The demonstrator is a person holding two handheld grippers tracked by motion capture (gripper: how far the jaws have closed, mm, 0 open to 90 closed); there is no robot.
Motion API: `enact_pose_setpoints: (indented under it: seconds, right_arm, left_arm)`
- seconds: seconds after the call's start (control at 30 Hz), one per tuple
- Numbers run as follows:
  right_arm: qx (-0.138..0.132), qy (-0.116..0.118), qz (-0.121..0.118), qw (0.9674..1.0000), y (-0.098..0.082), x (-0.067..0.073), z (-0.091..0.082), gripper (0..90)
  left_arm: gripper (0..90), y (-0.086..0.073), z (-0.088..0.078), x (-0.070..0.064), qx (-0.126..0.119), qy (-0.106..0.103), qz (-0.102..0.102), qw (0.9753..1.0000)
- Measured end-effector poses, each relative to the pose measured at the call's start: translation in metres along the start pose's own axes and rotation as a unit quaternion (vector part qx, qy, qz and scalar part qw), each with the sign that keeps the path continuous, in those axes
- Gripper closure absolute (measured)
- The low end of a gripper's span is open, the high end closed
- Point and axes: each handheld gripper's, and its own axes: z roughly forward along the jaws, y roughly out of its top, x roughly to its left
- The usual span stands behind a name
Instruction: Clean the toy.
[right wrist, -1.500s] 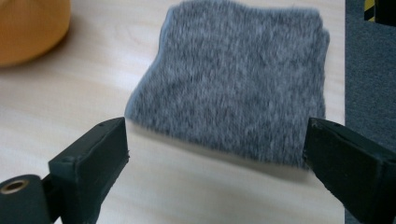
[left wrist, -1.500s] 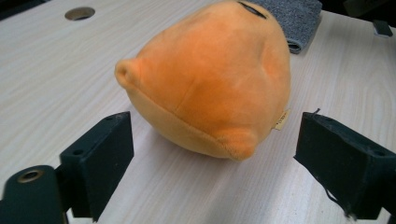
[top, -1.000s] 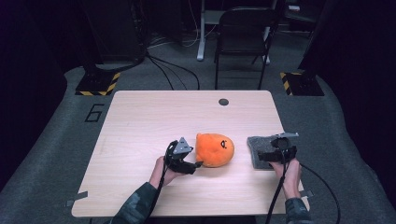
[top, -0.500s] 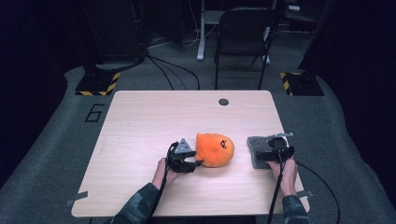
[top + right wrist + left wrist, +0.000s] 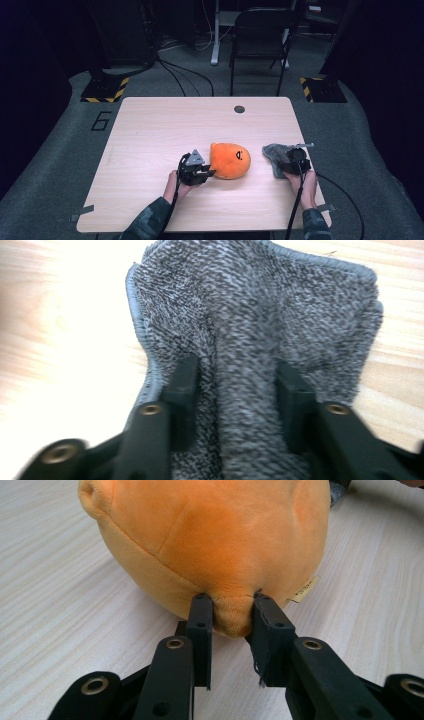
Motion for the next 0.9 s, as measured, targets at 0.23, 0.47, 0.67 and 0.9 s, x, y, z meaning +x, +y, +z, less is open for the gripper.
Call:
enact_pose_setpoints:
  seconds: [0.23,0.47,0.67,0.9]
  right_arm:
    - [-0.007,0.027,0.016,0.9995,-0.002,-0.007,-0.003,74.2]
    - [-0.014,0.05,0.031,0.9982,0.001,-0.011,-0.011,75.2]
    - [-0.042,0.059,0.015,0.9973,0.008,-0.006,-0.027,75.3]
    - [-0.071,0.077,0.004,0.9945,0.019,0.006,-0.048,75.0]
  left_arm:
    - [73.5,0.0,0.0,0.001,-0.003,-0.001,0.001,1.0]
    - [73.5,0.001,0.0,0.001,-0.003,-0.001,0.001,1.0]
    - [73.8,0.001,0.001,0.001,-0.007,0.001,-0.001,1.0]
    - [73.9,0.002,0.0,0.0,-0.005,0.007,0.001,1.0]
